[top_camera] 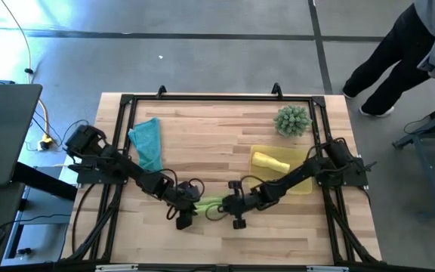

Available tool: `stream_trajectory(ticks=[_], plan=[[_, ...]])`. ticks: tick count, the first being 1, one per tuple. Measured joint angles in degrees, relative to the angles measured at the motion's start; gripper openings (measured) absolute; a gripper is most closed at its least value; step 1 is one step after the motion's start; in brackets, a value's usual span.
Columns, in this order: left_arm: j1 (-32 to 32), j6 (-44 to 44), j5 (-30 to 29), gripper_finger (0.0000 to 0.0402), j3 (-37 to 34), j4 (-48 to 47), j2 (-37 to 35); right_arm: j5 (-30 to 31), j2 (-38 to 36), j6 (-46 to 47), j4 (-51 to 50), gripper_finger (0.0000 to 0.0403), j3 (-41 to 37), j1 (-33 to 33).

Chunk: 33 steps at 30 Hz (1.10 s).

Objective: Roll microfiber towels into tight, uniform cylinder then place into a basket
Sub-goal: Roll the green microfiber towel

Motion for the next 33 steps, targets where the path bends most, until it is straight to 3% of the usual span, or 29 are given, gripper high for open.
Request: stream_trajectory(ticks=[8,14,17,24,33], plan=[[-4.16,15.19,-1.68,0.0072,0.03,-2.04,-7.14,-16.95,0.1,8.69,2.91,0.0006,-0.04,-5.16],[-9.8,26.18,-13.46,0.0072,0.09,-1.8,-11.02,-26.49,0.29,15.12,3.26,0.0006,-0.12,-8.7],[-12.03,27.12,-21.1,0.0072,0.12,1.5,-10.63,-29.93,0.35,17.61,3.53,0.0006,-0.18,-9.88],[-12.41,26.65,-27.55,0.008,0.27,8.16,-5.2,-33.0,0.39,19.33,4.38,0.0006,-0.28,-11.62],[-11.86,25.83,-27.81,0.014,0.2,9.06,1.64,-32.4,0.39,20.42,4.43,0.0025,-0.27,-11.86]])
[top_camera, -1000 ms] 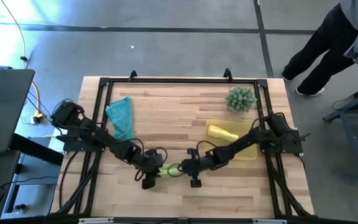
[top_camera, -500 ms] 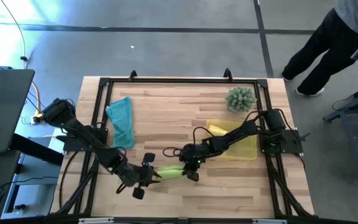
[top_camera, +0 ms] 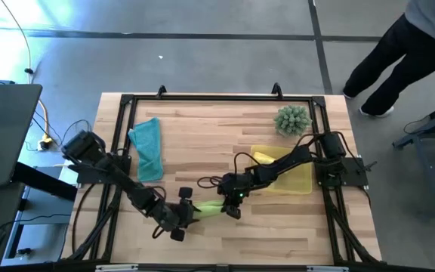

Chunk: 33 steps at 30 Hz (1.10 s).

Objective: Roll microfiber towels into tight, uniform cylinder then place into a basket
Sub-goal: Roll the green microfiber towel

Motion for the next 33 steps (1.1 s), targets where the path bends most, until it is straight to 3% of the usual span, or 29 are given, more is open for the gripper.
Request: stream_trajectory(ticks=[7,13,22,29,33], plan=[[0.0,-0.6,-2.17,0.0153,0.04,-0.39,3.92,0.23,0.0,-0.04,0.09,0.0027,-0.01,0.0],[0.72,-8.71,-1.54,0.0153,0.22,-1.4,7.28,-0.32,-0.06,-2.89,0.57,0.0031,-0.03,-0.06],[0.66,-20.24,-1.31,0.0154,0.31,-0.93,8.69,0.01,-8.4,-18.81,-5.47,0.0112,0.15,-0.37],[0.66,-23.92,-1.84,0.0153,0.22,-0.63,8.79,11.81,-14.47,-34.33,-3.24,0.0144,0.75,5.9],[0.66,-24.33,-1.86,0.0152,0.2,-0.64,8.81,26.49,-12.02,-43.19,2.18,0.0145,0.86,11.85]])
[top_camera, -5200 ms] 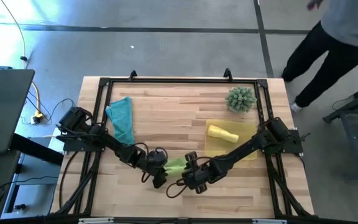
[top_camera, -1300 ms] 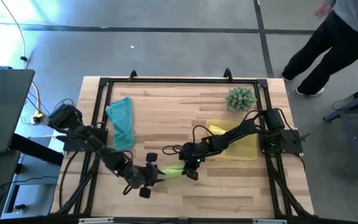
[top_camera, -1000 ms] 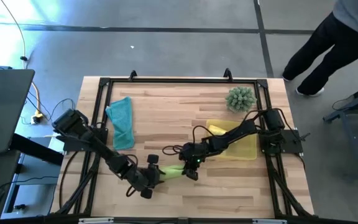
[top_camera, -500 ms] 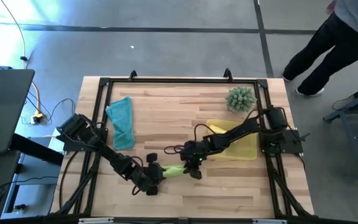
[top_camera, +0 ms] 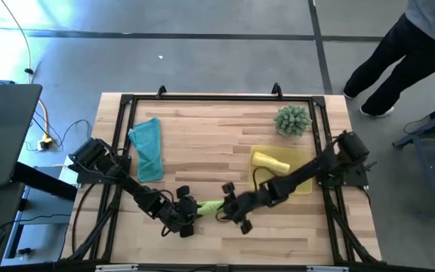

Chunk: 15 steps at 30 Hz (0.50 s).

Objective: Roll microfiber towels into tight, uniform cylinder then place into a basket
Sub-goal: Roll the green microfiber towel

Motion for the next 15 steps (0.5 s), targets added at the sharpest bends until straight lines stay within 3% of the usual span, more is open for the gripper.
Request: stream_trajectory(ticks=[3,7,15], plan=[[0.0,-0.03,0.0,0.0152,-0.02,0.09,0.0,9.11,3.66,-1.24,5.83,0.0146,0.0,2.01],[0.0,-0.1,0.0,0.0152,-0.04,0.1,0.0,9.02,7.97,1.01,12.62,0.0166,0.02,2.37],[0.0,-1.68,-0.08,0.0152,-0.07,0.11,0.0,8.18,12.23,2.71,14.59,0.0223,0.09,2.21]])
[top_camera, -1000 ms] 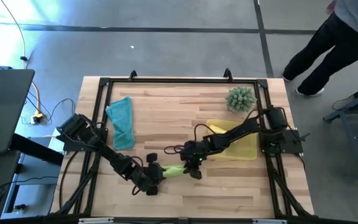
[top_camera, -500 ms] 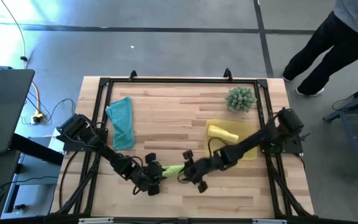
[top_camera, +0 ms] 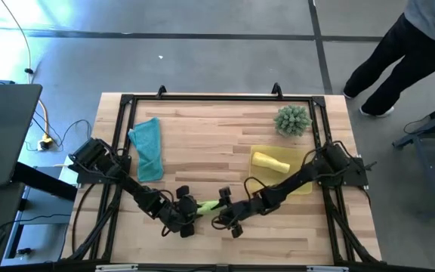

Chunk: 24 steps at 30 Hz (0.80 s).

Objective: Roll microfiber towels into tight, uniform cylinder then place into a basket
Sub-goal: Roll the green microfiber towel

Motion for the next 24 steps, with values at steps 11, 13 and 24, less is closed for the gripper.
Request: stream_trajectory(ticks=[11,13,24], plan=[[-0.02,-1.47,-0.32,0.0152,-0.04,0.07,0.02,2.13,3.99,0.33,1.55,0.0188,0.07,-2.31],[-0.02,-1.48,-0.34,0.0152,-0.04,0.07,0.02,2.13,4.01,0.35,2.3,0.0183,0.07,-2.49],[0.37,-2.38,-0.31,0.0152,-0.04,0.05,0.02,2.72,2.16,0.36,-2.31,0.0179,2.75,-0.48]])
